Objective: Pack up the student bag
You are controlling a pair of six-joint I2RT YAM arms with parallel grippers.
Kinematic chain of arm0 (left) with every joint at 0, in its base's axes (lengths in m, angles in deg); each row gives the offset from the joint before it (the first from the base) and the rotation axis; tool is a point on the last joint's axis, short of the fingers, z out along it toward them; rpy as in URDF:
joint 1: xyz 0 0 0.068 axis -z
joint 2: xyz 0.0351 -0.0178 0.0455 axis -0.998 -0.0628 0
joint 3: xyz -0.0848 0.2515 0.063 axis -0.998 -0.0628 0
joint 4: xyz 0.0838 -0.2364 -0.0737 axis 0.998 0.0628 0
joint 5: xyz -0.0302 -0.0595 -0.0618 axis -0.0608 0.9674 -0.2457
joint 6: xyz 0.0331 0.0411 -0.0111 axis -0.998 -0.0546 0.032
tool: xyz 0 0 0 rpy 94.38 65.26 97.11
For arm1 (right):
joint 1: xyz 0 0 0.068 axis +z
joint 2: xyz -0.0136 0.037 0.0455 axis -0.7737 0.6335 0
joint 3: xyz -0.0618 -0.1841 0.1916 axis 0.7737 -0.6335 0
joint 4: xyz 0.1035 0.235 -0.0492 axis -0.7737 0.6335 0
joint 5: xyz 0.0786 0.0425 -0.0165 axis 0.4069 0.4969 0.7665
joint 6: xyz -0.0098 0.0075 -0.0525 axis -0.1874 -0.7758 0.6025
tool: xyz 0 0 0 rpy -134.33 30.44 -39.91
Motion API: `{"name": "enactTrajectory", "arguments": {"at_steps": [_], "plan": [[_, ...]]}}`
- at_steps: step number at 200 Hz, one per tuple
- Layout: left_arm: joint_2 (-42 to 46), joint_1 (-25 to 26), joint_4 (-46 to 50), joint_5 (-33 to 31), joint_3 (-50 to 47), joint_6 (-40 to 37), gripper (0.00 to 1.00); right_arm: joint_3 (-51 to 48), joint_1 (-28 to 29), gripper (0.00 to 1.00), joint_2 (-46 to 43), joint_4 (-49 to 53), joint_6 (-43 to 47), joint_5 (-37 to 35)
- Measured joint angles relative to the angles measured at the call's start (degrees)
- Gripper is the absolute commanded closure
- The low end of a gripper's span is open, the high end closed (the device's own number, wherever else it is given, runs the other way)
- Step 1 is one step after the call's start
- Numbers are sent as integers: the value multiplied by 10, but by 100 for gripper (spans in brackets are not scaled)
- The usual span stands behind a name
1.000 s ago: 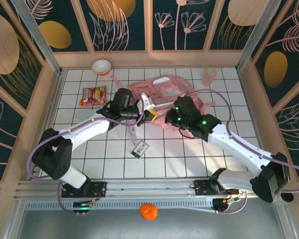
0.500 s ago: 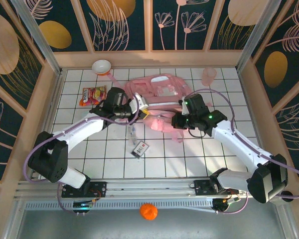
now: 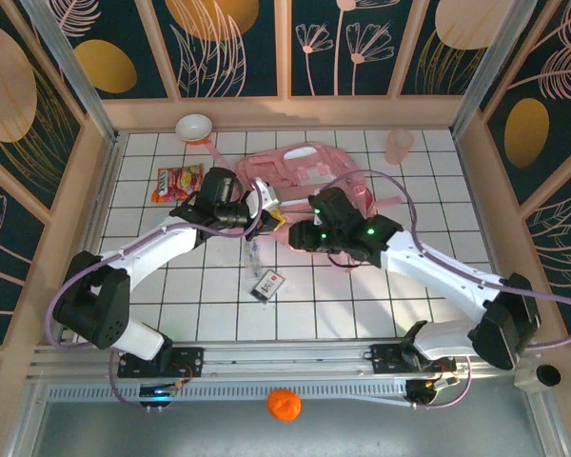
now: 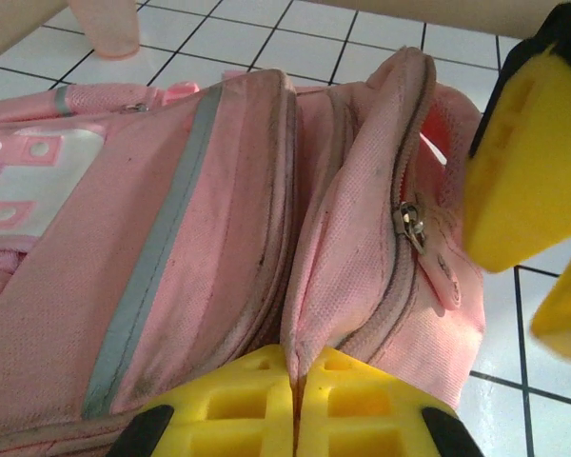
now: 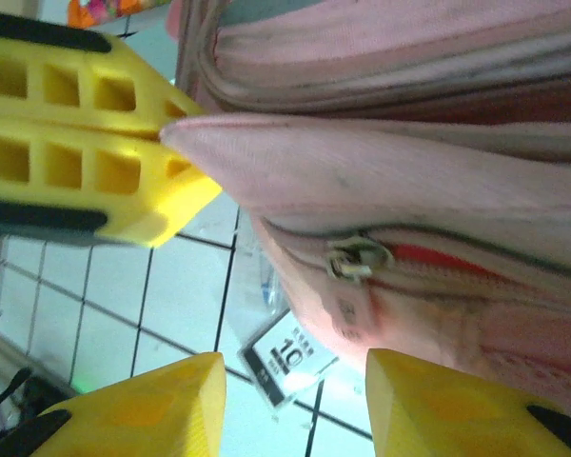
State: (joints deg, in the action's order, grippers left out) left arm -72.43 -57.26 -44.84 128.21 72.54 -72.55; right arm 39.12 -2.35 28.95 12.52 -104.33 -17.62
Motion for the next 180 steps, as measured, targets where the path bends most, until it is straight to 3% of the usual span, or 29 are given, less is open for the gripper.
{"name": "enactTrajectory", "arguments": {"at_steps": [43,72,110,180], "plan": [[0,0,-9,2,0,15,100,70,26,61,74,55,-30,-112],[0,0,-16,2,0,23,100,79,33,86,83,67,-36,-154],[0,0,-17,3,0,25,100,79,33,99,80,67,-35,-166],[0,5,-39,14,0,27,100,61,1,100,31,67,-37,-140]]}}
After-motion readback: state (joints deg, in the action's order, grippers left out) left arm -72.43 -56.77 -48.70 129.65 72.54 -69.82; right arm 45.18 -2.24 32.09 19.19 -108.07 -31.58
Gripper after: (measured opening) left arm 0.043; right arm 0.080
